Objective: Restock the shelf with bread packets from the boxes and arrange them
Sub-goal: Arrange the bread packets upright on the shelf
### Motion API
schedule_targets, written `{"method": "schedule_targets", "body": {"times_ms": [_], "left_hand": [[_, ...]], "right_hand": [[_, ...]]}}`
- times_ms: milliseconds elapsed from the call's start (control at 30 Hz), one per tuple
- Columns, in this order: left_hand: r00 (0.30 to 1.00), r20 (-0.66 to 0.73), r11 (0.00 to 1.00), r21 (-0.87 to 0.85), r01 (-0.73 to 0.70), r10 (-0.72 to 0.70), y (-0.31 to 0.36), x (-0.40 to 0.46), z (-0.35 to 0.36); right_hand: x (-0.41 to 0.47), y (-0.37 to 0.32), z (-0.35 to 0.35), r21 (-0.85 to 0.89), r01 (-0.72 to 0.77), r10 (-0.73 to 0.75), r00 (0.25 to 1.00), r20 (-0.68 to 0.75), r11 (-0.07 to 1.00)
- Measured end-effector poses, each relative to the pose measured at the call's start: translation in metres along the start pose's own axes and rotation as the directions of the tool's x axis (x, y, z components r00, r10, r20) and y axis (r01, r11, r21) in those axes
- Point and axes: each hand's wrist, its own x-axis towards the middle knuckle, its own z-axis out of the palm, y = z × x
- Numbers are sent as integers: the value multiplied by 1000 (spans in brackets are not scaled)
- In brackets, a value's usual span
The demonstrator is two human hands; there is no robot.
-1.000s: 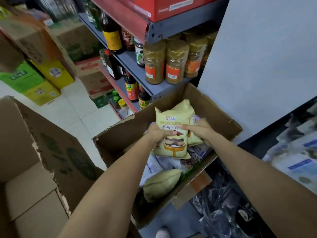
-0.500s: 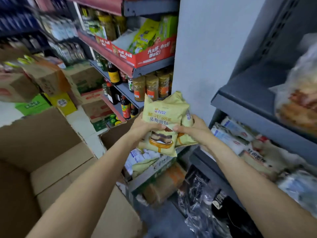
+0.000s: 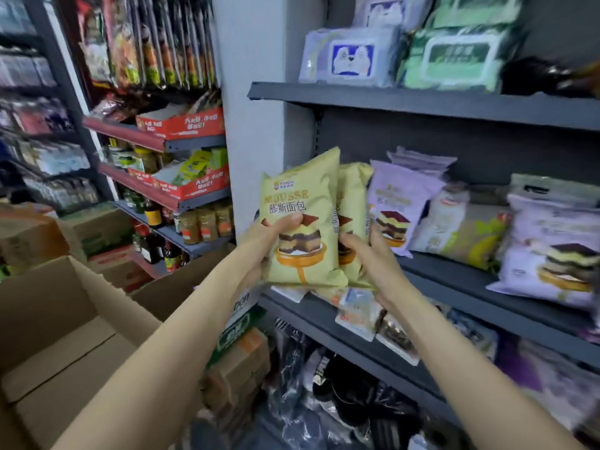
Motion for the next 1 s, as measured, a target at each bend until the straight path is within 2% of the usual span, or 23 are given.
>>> {"method": "schedule_targets", "body": {"times_ms": [133,233,333,500,633,733,800,900,1000], "left_hand": [[987,158,999,22,-28,24,10,-6,85],[964,263,996,70,-48,28,5,-16,147],[935,354,990,121,-69,22,-5,-29,210],[867,497,990,132,-58,-15,-23,-59,310],[848,529,984,153,-87,-7,-37,-81,397],[876,468,980,89,-177,116,-50,-87,457],[898,399,956,136,-259,186,-59,-87,491],[898,360,882,296,-367,253,-73,-92,523],[907,311,820,411,-399,285,-86,-90,539]], "right_hand": [[-34,-35,-72,-62,50,-61,980,-191,997],[-65,-50,-125,-159,-3,-52,938,-343,987],[-100,-58,-174,-156,-26,-54,872,-487,987],[-163,-62,-248,-95,61,-109,736,-668,994],[-202,-68,-321,-96,119,-150,615,-774,988],[-219,-72,-382,-257,86,-263,526,-809,963],[-221,-69,-425,-350,-3,-295,529,-795,937],[-208,-53,-478,-358,-174,-190,598,-778,918],[-182,-36,-503,-306,-193,-95,688,-720,932]]}}
